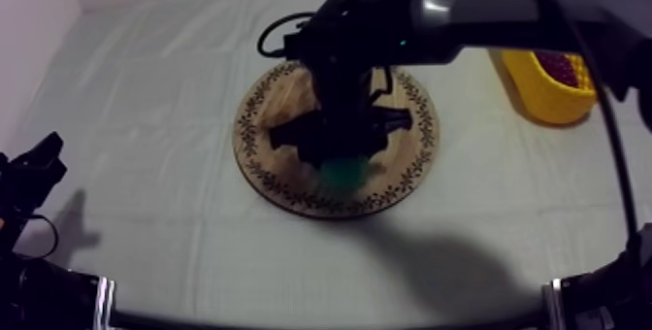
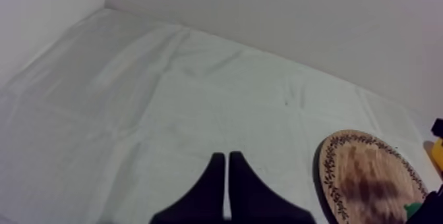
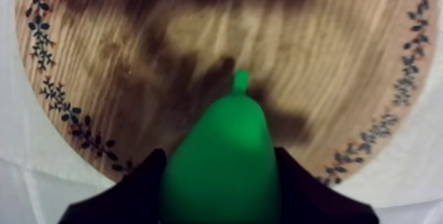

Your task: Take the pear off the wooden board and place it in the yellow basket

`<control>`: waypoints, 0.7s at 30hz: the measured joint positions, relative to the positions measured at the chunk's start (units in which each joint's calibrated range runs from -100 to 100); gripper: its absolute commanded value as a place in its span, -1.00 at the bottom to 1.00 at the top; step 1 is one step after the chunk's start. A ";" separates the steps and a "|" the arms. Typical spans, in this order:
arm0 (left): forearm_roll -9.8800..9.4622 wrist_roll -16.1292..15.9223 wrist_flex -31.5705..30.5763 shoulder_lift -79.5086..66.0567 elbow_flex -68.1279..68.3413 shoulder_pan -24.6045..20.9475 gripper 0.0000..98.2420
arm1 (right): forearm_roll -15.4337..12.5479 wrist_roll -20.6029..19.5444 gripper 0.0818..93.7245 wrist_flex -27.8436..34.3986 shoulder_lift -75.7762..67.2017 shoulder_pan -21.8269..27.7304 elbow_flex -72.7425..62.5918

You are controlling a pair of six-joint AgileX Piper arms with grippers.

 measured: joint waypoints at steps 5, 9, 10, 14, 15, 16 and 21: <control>0.00 0.00 0.00 0.00 0.00 0.00 -1.00 | 1.77 2.05 -0.30 1.65 -6.52 1.94 1.09; 0.00 0.00 0.00 0.00 0.00 0.00 -1.00 | 3.56 4.56 -0.27 2.44 -13.67 5.10 1.36; 0.00 0.00 0.00 0.00 0.00 0.00 -1.00 | 3.94 5.34 -0.27 2.34 -15.15 5.86 1.43; 0.00 0.00 0.00 0.00 0.00 0.00 -1.00 | 5.77 8.79 -0.24 1.19 -22.11 9.94 3.02; 0.00 0.00 0.00 0.00 0.00 0.00 -1.00 | 6.53 9.77 -0.24 0.25 -23.87 11.12 3.75; 0.00 0.00 0.00 0.00 0.00 0.00 -1.00 | 7.16 10.55 -0.23 -0.65 -25.53 12.33 4.50; 0.00 0.00 0.00 0.00 0.00 0.00 -1.00 | 9.39 15.40 -0.22 -5.45 -32.28 18.71 7.42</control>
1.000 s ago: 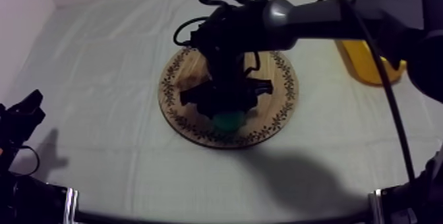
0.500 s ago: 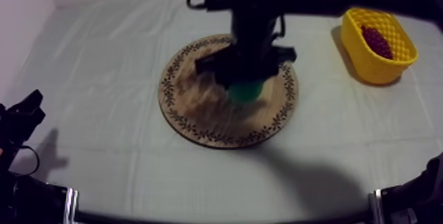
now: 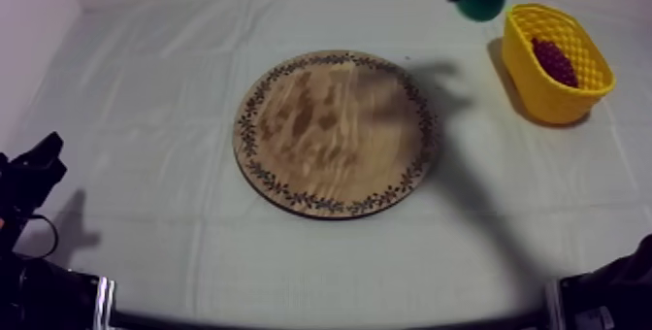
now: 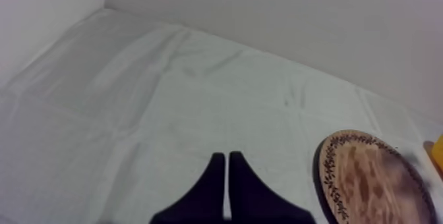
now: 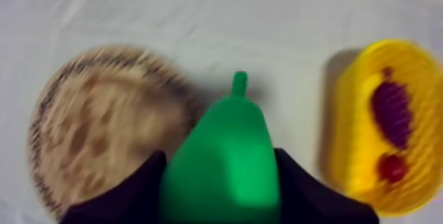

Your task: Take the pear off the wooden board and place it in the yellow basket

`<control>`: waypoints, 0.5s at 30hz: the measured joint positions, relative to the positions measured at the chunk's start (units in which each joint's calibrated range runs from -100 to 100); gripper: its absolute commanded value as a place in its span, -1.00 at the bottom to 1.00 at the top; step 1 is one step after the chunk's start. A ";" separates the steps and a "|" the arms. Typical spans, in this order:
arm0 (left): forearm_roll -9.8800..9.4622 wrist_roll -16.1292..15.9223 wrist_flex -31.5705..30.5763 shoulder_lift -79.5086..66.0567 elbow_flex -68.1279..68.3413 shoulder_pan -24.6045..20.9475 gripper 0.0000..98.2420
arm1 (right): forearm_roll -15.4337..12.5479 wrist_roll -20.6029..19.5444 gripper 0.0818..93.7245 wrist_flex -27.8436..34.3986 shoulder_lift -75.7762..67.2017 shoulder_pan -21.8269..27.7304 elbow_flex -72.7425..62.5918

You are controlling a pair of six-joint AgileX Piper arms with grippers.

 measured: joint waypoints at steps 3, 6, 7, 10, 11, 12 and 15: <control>0.00 0.00 0.00 0.00 0.00 0.00 -1.00 | 0.44 2.73 -0.22 -2.78 -2.74 3.90 0.81; 0.00 0.00 0.00 0.00 0.00 0.00 -1.00 | 0.78 5.38 -0.21 -6.26 -4.39 8.07 2.13; 0.00 0.00 0.00 0.00 0.00 0.00 -1.00 | 0.84 6.28 -0.21 -7.66 -4.68 9.44 2.66; 0.00 0.00 0.00 0.00 0.00 0.00 -1.00 | 1.17 8.42 -0.19 -12.03 -4.74 13.14 4.50; 0.00 0.00 0.00 0.00 0.00 0.00 -1.00 | 1.31 9.14 -0.18 -13.27 -4.54 14.14 5.10; 0.00 0.00 0.00 0.00 0.00 0.00 -1.00 | 1.52 9.68 -0.17 -14.89 -4.20 15.37 5.94; 0.00 0.00 0.00 0.00 0.00 0.00 -1.00 | 2.22 10.91 -0.15 -19.78 -3.02 18.53 8.85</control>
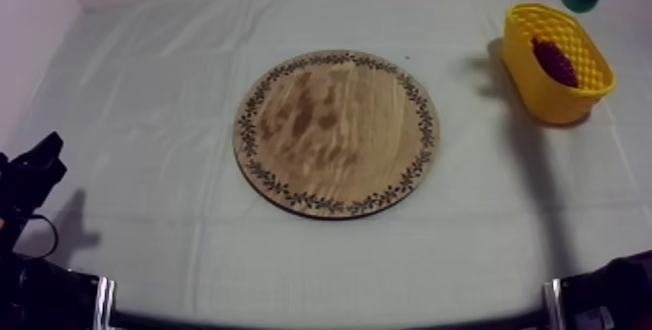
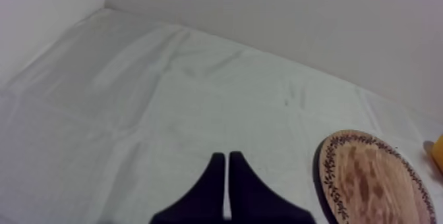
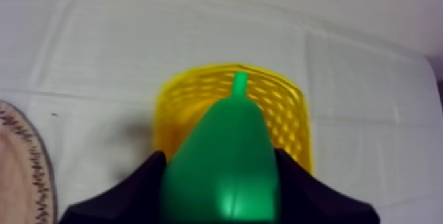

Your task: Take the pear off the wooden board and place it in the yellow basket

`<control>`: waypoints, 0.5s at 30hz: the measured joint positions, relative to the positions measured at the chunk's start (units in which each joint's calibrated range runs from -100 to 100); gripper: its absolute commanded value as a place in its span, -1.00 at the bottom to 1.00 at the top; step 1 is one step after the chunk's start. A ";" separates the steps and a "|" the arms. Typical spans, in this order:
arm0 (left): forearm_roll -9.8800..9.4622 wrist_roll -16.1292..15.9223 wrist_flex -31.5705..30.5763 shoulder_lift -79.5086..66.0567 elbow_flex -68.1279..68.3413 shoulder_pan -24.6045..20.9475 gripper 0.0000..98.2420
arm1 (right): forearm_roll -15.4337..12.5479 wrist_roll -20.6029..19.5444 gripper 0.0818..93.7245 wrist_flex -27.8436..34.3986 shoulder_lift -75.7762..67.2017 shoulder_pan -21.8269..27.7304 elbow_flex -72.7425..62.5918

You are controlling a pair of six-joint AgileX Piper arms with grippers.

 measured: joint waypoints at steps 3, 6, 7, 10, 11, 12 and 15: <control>0.00 0.00 0.00 0.00 0.00 0.00 -1.00 | 1.32 -0.20 -0.14 -4.07 1.87 2.85 2.92; 0.00 0.00 0.00 0.00 0.00 0.00 -1.00 | 2.48 -0.86 -0.12 -6.69 4.01 4.85 5.43; 0.00 0.00 0.00 0.00 0.00 0.00 -1.00 | 2.79 -1.16 -0.11 -7.37 4.87 5.38 6.03; 0.00 0.00 0.00 0.00 0.00 0.00 -1.00 | 2.74 -1.67 -0.07 -7.86 7.55 6.19 5.99; 0.00 0.00 0.00 0.00 0.00 0.00 -1.00 | 2.37 -1.67 -0.04 -7.93 8.52 6.25 5.52; 0.00 0.00 0.00 0.00 0.00 0.00 -1.00 | 1.95 -1.64 -0.01 -7.93 9.50 6.25 4.94; 0.00 0.00 0.00 0.00 0.00 0.00 -1.00 | 0.04 -1.46 0.14 -7.46 12.44 6.12 3.11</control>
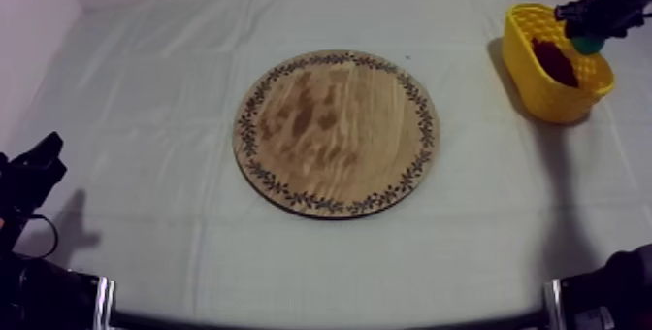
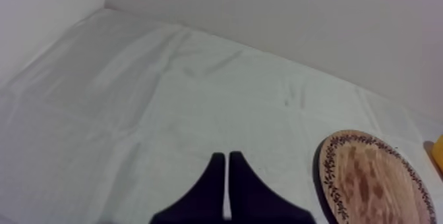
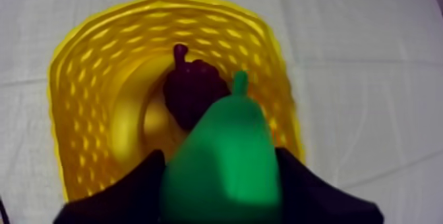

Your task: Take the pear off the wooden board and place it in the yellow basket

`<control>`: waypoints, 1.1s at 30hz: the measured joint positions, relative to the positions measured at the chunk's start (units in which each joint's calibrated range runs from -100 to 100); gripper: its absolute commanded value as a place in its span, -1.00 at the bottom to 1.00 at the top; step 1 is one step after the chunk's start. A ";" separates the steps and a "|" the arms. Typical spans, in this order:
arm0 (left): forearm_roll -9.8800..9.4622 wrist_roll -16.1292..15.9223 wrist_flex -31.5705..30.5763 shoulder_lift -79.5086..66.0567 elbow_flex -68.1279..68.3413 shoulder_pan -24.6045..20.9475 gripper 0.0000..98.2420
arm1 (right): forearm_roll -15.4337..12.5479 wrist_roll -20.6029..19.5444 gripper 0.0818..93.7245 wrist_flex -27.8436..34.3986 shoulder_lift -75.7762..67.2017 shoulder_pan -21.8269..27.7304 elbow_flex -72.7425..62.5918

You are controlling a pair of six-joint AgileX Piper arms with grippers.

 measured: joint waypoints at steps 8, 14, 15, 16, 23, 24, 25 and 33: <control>0.00 0.00 0.00 0.00 0.00 0.00 -1.00 | -3.46 1.46 0.32 -0.02 6.71 -0.80 -3.00; 0.00 0.00 0.00 0.00 0.00 0.00 -1.00 | -4.77 1.77 0.31 0.25 7.60 -1.08 -3.66; 0.00 0.00 0.00 0.00 0.00 0.00 -1.00 | -5.16 2.13 0.31 0.25 7.07 -0.98 -3.66; 0.00 0.00 0.00 0.00 0.00 0.00 -1.00 | -5.54 2.53 0.30 0.15 6.54 -0.76 -3.49; 0.00 0.00 0.00 0.00 0.00 0.00 -1.00 | -7.98 5.16 0.29 -0.74 -2.23 -0.54 0.98; 0.00 0.00 0.00 0.00 0.00 0.00 -1.00 | -8.11 5.29 0.28 -1.27 -4.08 -0.68 2.28; 0.00 0.00 0.00 0.00 0.00 0.00 -1.00 | -8.15 5.28 0.28 -1.83 -5.65 -0.73 3.74; 0.00 0.00 0.00 0.00 0.00 0.00 -1.00 | -8.17 5.81 0.25 -6.71 -24.62 -0.85 19.50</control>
